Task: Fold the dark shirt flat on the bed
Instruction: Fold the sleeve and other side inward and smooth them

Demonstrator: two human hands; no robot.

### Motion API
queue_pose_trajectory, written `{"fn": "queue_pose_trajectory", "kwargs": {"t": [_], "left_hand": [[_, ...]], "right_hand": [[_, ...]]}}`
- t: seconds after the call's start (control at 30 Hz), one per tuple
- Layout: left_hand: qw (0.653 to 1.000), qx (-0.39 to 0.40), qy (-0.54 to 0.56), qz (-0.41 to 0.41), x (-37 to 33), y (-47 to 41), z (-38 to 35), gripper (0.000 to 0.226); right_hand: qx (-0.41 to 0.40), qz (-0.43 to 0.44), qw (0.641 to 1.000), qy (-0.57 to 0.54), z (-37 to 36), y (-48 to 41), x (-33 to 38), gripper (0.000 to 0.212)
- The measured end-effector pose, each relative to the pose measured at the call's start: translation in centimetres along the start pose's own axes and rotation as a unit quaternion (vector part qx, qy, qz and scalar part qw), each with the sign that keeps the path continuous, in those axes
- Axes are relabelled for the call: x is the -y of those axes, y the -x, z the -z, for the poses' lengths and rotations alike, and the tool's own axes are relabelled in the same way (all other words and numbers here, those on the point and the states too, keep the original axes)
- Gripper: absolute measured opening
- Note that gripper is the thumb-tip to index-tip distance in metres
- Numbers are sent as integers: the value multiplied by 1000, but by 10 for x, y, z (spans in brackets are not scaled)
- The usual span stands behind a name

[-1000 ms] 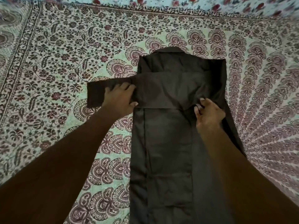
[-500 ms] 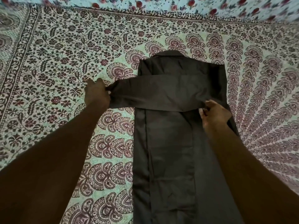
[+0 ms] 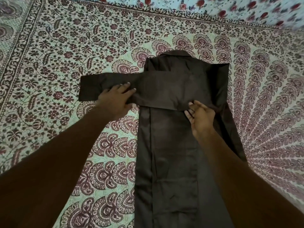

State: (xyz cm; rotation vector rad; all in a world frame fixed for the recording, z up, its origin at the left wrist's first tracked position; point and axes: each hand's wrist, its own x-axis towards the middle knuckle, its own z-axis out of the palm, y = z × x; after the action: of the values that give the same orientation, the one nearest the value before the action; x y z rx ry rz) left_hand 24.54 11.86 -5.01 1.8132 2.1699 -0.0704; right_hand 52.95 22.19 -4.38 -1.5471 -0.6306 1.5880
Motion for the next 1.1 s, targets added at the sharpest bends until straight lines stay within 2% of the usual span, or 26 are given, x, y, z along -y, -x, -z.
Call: {"fn": "queue_pose_trajectory", "kwargs": {"t": [0.1, 0.17, 0.2, 0.23, 0.3, 0.33, 0.37, 0.43, 0.5, 0.57, 0.63, 0.7, 0.77, 0.83, 0.93, 0.97, 1.03, 1.1], "left_hand": [[994, -34, 12, 104, 0, 5, -8, 61], [990, -38, -5, 133, -9, 4, -7, 62], [990, -39, -11, 136, -14, 3, -5, 62], [991, -50, -4, 126, -20, 3, -2, 63], [996, -65, 36, 51, -31, 3, 1, 62], [997, -53, 61, 4, -35, 4, 2, 62], [996, -26, 80, -27, -37, 3, 2, 61], [997, 35, 72, -20, -39, 3, -1, 57], [998, 43, 39, 30, -41, 3, -4, 56], [997, 42, 7, 68, -49, 0, -2, 58], [994, 39, -17, 96, -65, -2, -1, 62], [996, -1, -7, 93, -89, 2, 0, 63], [997, -59, 22, 47, -128, 18, -1, 57], [991, -90, 95, -4, -176, 42, -11, 46], [960, -55, 273, -28, -257, 91, -39, 34], [942, -37, 333, -15, -286, 109, -51, 32], [903, 10, 426, 50, -341, 147, -69, 25], [870, 81, 467, 136, -390, 181, -79, 25]], "right_hand": [[34, 2, 999, 42, 0, 0, 4, 36], [34, 0, 996, 87, 4, 1, 11, 32], [7, 36, 987, 154, 9, 2, 12, 33], [-30, 104, 961, 256, 17, 4, 13, 37], [-91, 252, 843, 467, 41, 7, 12, 41], [-109, 298, 779, 541, 54, 7, 11, 43], [-117, 307, 734, 594, 64, 5, 11, 47], [-86, 262, 696, 663, 80, -4, 14, 53], [-3, 235, 667, 707, 89, -16, 16, 56], [65, 249, 638, 726, 92, -20, 18, 57], [80, 272, 650, 705, 99, -16, 23, 55], [44, 283, 684, 671, 113, -8, 26, 52], [-3, 260, 713, 651, 137, 0, 25, 49], [9, 248, 712, 656, 168, 10, 18, 52], [118, 296, 643, 697, 222, 20, 0, 55], [136, 308, 633, 697, 240, 23, -2, 53], [135, 309, 652, 679, 268, 32, -2, 49], [161, 316, 667, 655, 291, 47, 0, 44]]}}
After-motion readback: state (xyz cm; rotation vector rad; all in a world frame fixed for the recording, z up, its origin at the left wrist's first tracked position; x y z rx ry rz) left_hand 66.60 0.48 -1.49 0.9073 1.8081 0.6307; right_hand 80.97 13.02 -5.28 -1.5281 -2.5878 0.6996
